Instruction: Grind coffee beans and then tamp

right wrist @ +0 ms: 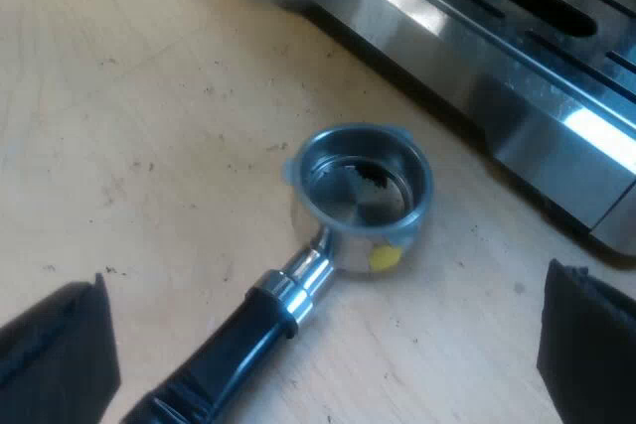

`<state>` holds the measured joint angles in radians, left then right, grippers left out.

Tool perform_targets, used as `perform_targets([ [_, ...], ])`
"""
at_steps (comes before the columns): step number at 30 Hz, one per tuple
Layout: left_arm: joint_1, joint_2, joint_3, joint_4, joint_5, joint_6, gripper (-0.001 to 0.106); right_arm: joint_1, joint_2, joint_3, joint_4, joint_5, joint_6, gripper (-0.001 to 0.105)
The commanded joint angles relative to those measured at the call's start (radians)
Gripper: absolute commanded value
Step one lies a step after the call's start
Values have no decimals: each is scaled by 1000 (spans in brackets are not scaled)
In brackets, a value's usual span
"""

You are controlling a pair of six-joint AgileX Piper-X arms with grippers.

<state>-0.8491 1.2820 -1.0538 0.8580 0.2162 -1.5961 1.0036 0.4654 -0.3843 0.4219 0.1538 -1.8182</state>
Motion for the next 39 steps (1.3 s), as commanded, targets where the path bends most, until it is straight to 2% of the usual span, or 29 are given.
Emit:
perform_targets([
  [1,-4,39,-11,-8,7,6,0,2,-2,-13,-6,7,-2,88],
  [12,-4,169,-11,-36,7,8,0,2,-2,-13,-6,7,-2,88],
  [39,-4,318,-11,-99,29,8,0,2,-2,-9,-4,7,1,88],
])
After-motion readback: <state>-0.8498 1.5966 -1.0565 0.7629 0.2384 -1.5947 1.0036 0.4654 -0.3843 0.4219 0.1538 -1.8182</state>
